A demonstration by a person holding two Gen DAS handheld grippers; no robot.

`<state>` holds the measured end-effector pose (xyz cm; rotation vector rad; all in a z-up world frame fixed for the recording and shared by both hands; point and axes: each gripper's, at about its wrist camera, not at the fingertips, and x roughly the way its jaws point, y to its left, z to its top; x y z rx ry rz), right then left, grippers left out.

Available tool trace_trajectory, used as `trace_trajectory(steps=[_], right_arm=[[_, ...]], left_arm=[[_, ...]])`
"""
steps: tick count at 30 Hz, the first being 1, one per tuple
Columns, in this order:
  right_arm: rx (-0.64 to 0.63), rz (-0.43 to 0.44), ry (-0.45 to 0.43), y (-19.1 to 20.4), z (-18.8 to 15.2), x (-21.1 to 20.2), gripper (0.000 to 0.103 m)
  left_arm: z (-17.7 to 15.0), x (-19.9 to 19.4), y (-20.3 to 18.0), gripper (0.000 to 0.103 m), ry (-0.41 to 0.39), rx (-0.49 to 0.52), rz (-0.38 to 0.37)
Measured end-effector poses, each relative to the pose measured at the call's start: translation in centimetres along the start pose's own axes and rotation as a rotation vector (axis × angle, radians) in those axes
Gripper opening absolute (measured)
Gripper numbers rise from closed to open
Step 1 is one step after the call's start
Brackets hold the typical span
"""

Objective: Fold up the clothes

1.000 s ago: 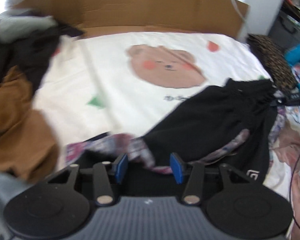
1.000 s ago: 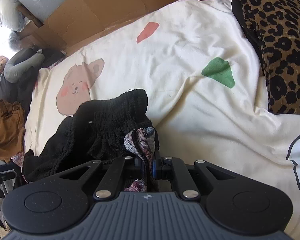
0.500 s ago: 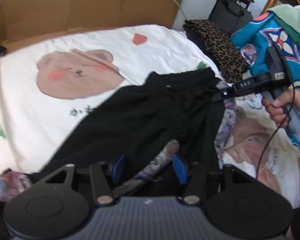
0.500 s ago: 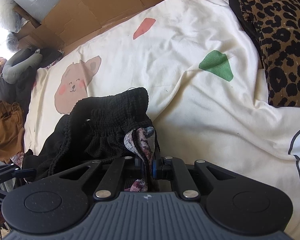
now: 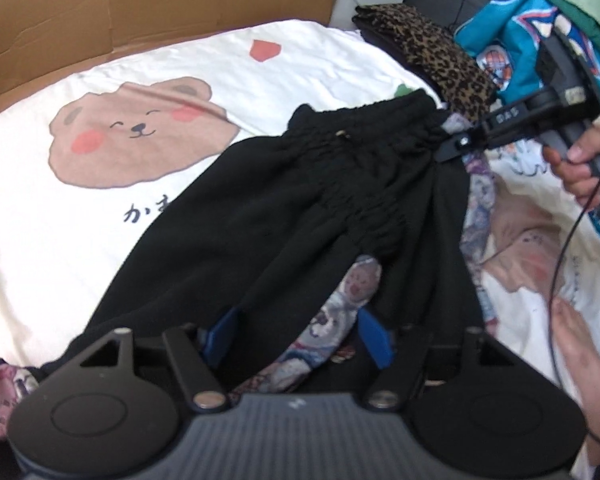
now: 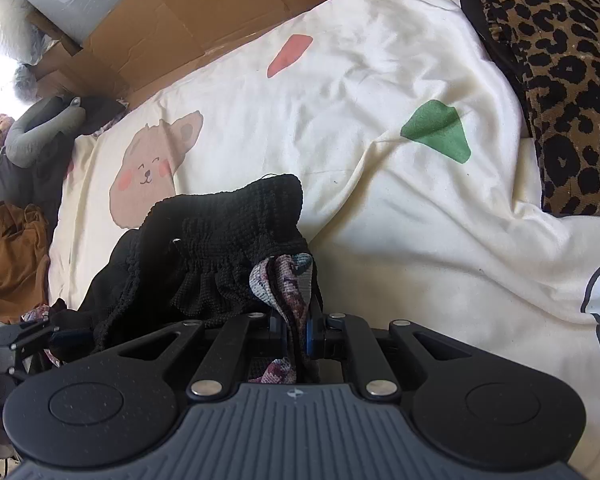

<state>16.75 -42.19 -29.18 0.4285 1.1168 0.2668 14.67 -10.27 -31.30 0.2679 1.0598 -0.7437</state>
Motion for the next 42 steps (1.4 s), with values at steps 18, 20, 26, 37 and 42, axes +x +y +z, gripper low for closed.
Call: trace_trajectory(steps=[18,20,26,37,42], right_arm=[[-0.005,0.002,-0.030,0.2,0.9,-0.1,0.007],[-0.019,0.003,-0.040,0.5,1.5,-0.2,0.007],[-0.012,0.011,-0.049,1.1,4.4,0.3,0.006],[-0.174,-0.048,-0.068,4.6,11.7,3.3,0.006],[-0.222,-0.075,-0.070,6.3,15.3,4.6,0.006]], left_arm=[[2.8,-1.0,2.1,0.005,-0.069,-0.060,-0.022],[3.3,-1.6,3.4,0.005,-0.085,-0.088,0.008],[4.8,-2.9,8.0,0.004,-0.120,-0.162,0.106],[8.2,-3.2,14.9,0.004,-0.168,-0.236,0.208],[9.7,-2.9,16.6,0.004,-0.188,-0.226,0.227]])
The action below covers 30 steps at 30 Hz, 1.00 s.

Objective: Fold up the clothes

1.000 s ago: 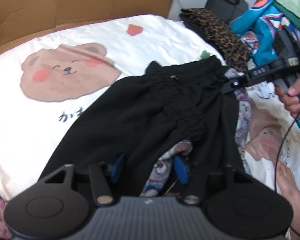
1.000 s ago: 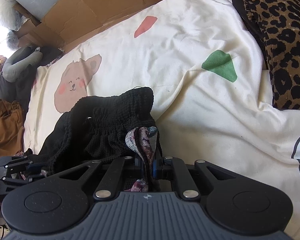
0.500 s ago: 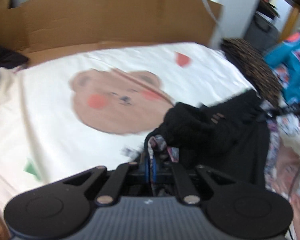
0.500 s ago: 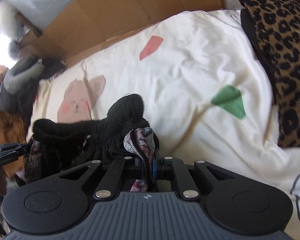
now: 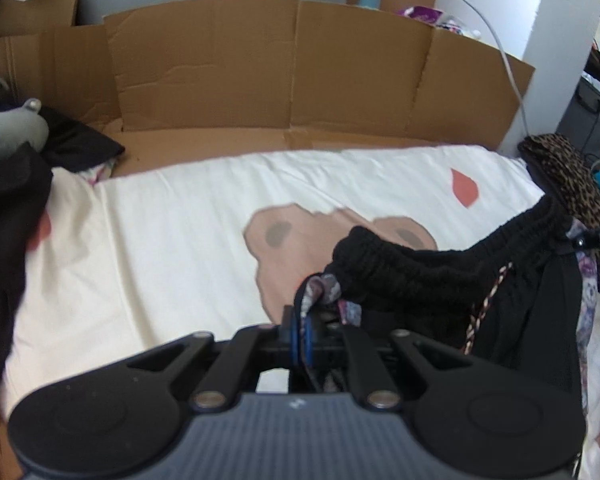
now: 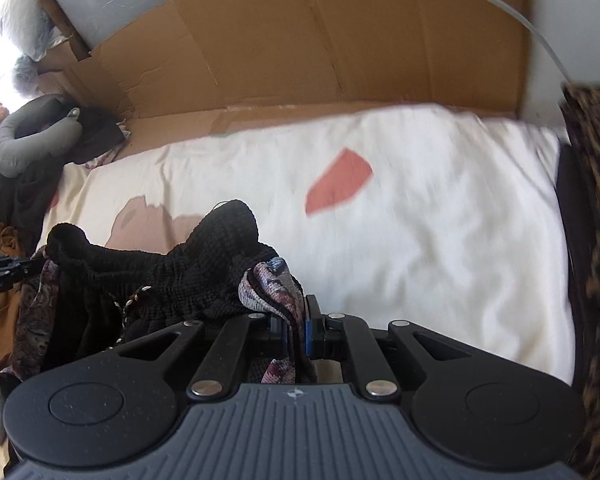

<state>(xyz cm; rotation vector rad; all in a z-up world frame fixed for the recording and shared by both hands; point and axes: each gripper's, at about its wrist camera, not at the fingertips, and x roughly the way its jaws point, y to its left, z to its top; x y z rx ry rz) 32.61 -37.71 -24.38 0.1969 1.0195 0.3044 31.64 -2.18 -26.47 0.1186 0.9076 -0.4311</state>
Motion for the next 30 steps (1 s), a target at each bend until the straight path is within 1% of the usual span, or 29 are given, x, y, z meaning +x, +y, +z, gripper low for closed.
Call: trace_trajectory(steps=[3,6,10,12,15,18,20,22,23,24,26,27,28,29,30], right_arm=[[-0.044,-0.009,-0.007,1.1,2.5,0.7,0.006],[-0.062,-0.011,-0.020,2.1,5.2,1.6,0.006],[-0.035,-0.004,-0.033,2.7,8.4,3.7,0.006],[-0.039,-0.006,-0.040,3.0,9.3,5.2,0.006],[-0.050,-0.017,-0.025,3.6,10.1,7.6,0.006],[-0.069,-0.032,-0.016,4.2,10.4,9.7,0.006],[-0.083,-0.036,-0.002,4.4,10.2,10.9,0.007],[-0.087,-0.060,0.031,4.5,9.8,12.0,0.012],[-0.086,-0.065,0.041,4.5,9.6,12.2,0.012],[-0.087,-0.067,0.040,4.5,9.4,12.2,0.019],[-0.075,-0.056,0.025,4.2,9.2,11.4,0.038],[-0.066,-0.045,0.018,4.0,9.1,11.0,0.044],[-0.058,-0.030,0.010,3.8,9.0,10.5,0.044],[-0.046,-0.021,0.003,3.6,8.9,10.0,0.044],[-0.032,-0.010,-0.005,3.4,8.8,9.4,0.045]], left_arm=[[1.2,0.5,1.2,0.004,-0.018,-0.013,0.013],[2.3,0.7,2.7,0.004,-0.040,-0.035,0.037],[3.6,1.1,4.7,0.004,-0.066,-0.065,0.077],[4.2,1.8,5.8,0.004,-0.072,-0.074,0.098],[4.8,3.4,7.3,0.004,-0.061,-0.097,0.124],[4.9,5.0,8.7,0.004,-0.046,-0.116,0.139],[4.8,6.2,9.5,0.003,-0.035,-0.124,0.167],[4.5,7.2,10.2,0.004,-0.009,-0.149,0.168],[4.3,7.6,10.4,0.005,0.004,-0.162,0.163],[4.1,8.0,10.7,0.006,0.017,-0.175,0.158],[3.8,7.7,10.8,0.013,0.014,-0.185,0.154],[3.6,7.4,10.8,0.016,0.013,-0.185,0.151],[3.5,7.1,10.8,0.020,0.012,-0.186,0.147],[3.4,6.7,11.1,0.027,0.007,-0.188,0.133],[3.2,6.3,11.3,0.027,0.001,-0.190,0.116]])
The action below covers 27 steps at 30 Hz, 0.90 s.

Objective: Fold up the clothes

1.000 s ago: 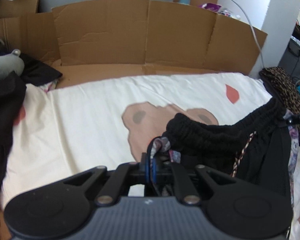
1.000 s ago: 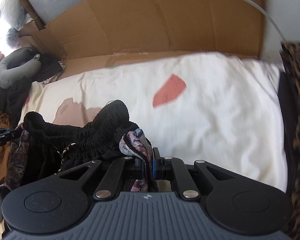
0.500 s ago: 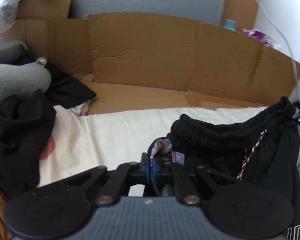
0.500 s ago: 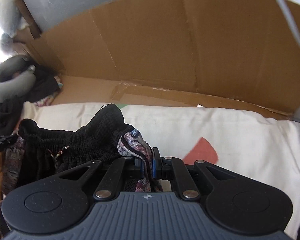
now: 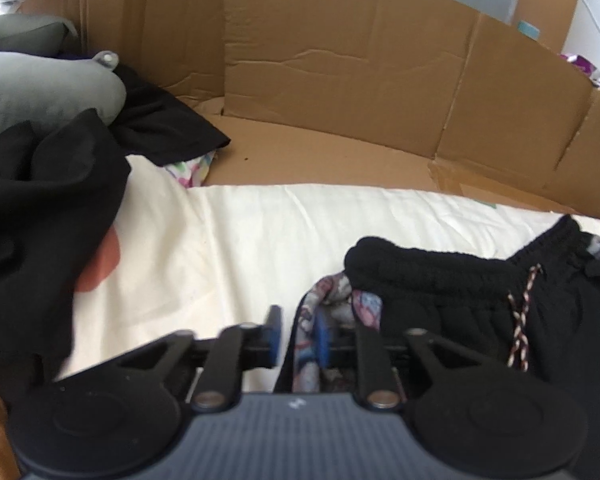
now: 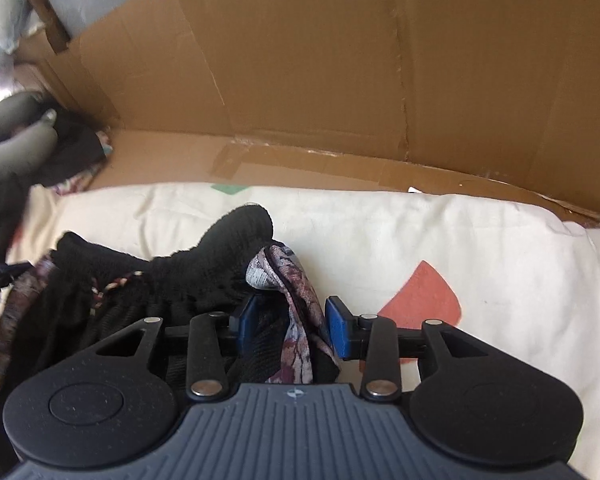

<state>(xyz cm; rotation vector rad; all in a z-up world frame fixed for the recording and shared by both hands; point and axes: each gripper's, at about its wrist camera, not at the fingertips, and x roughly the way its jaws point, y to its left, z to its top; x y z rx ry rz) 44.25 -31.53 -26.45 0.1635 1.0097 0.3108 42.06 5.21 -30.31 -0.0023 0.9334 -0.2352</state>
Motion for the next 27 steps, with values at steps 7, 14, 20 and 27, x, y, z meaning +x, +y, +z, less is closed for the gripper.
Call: trace_trajectory(steps=[7,14,20,27], right_arm=[[0.108,0.007,-0.038,-0.9,-0.1,0.3,0.049],[0.123,0.042,-0.023,-0.6,1.0,2.2,0.049],[0.065,0.019,0.008,0.4,0.9,3.5,0.014],[0.021,0.008,-0.087,1.0,2.5,1.5,0.008]], left_arm=[[0.7,-0.1,0.5,0.056,-0.002,-0.036,-0.052],[1.9,2.1,0.6,0.066,-0.016,-0.155,-0.094],[1.2,4.5,-0.5,0.060,0.091,-0.093,-0.095],[1.9,3.0,-1.5,0.013,0.018,-0.015,-0.090]])
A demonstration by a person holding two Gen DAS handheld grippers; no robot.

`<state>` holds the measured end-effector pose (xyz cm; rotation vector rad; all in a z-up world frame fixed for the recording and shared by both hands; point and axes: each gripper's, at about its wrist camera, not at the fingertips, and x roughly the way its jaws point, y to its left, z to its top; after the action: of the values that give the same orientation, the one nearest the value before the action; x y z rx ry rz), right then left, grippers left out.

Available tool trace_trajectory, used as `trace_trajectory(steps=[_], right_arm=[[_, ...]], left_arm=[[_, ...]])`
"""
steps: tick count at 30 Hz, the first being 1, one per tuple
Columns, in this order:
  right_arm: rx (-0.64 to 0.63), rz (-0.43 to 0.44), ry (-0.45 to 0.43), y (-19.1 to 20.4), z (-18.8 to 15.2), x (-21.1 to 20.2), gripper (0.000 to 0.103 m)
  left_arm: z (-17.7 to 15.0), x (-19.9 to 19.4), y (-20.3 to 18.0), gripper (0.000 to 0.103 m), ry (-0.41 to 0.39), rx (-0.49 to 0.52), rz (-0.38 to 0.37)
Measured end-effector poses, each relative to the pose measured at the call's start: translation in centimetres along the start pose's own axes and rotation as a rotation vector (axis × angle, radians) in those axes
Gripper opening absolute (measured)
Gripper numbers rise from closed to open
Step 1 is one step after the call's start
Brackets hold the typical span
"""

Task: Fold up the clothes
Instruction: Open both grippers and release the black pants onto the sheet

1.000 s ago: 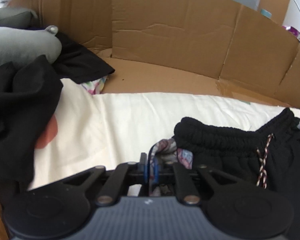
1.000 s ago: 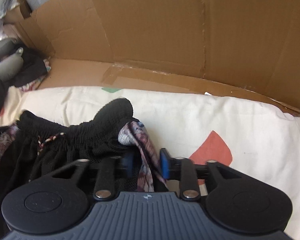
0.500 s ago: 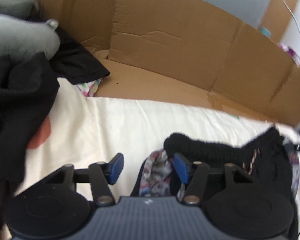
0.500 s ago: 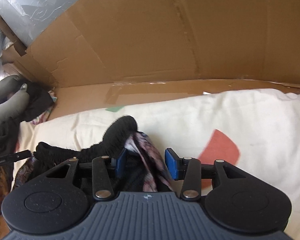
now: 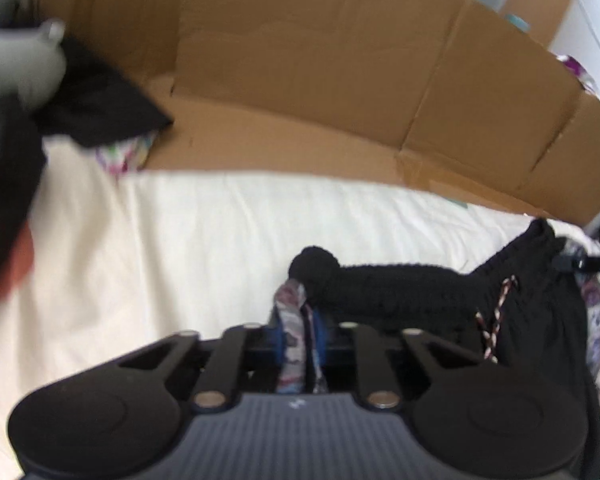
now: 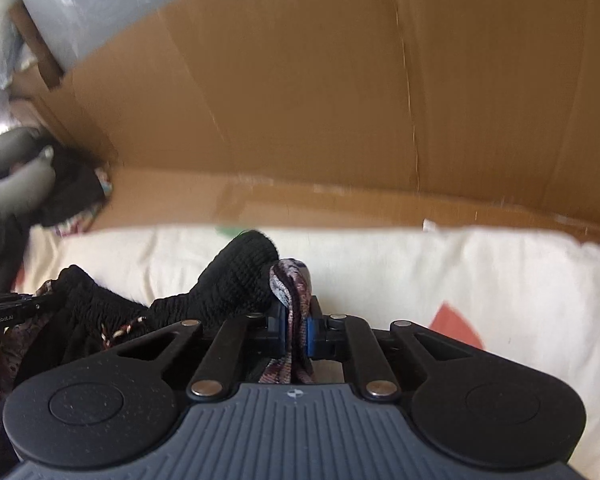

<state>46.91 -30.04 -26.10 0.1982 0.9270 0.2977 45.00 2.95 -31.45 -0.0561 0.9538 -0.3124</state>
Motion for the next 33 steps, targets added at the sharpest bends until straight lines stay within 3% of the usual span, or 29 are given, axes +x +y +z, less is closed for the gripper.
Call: trace_trajectory(steps=[3,5,6,8,10,12,15,22,27,33], right_arm=[[-0.024,-0.030,-0.011,0.5,0.9,0.3,0.009],[-0.002,-0.037,0.054,0.5,1.0,1.6,0.013],[0.007,-0.049,0.104,0.5,1.0,2.4,0.021],[-0.014,-0.064,0.144,0.7,0.5,2.8,0.026],[-0.061,-0.052,0.120,0.9,0.1,1.7,0.044],[-0.073,-0.039,0.113,0.5,-0.2,0.4,0.045],[-0.051,-0.028,0.101,-0.7,-0.6,-1.7,0.045],[-0.010,0.022,0.067,-2.2,-3.1,-8.1,0.045],[-0.030,0.066,0.080,-2.1,-6.9,-12.5,0.045],[0.003,0.096,0.080,-3.0,-11.5,-17.6,0.044]], left_arm=[[0.9,-0.8,0.3,0.012,-0.058,-0.010,0.017],[1.2,0.0,0.2,0.013,-0.036,-0.001,0.044],[1.3,0.5,0.1,0.017,-0.022,0.005,0.059],[1.3,2.2,0.0,0.034,0.073,-0.001,0.109],[1.0,2.0,-0.1,0.042,0.073,0.006,0.145],[0.7,1.0,-0.2,0.059,0.050,0.021,0.173],[0.2,-1.0,-0.1,0.059,0.021,0.026,0.166],[-2.4,-5.3,-4.0,0.059,-0.013,0.097,0.255],[-6.0,-8.4,-8.5,0.060,-0.024,0.110,0.237],[-9.5,-12.8,-13.5,0.060,-0.010,0.078,0.159]])
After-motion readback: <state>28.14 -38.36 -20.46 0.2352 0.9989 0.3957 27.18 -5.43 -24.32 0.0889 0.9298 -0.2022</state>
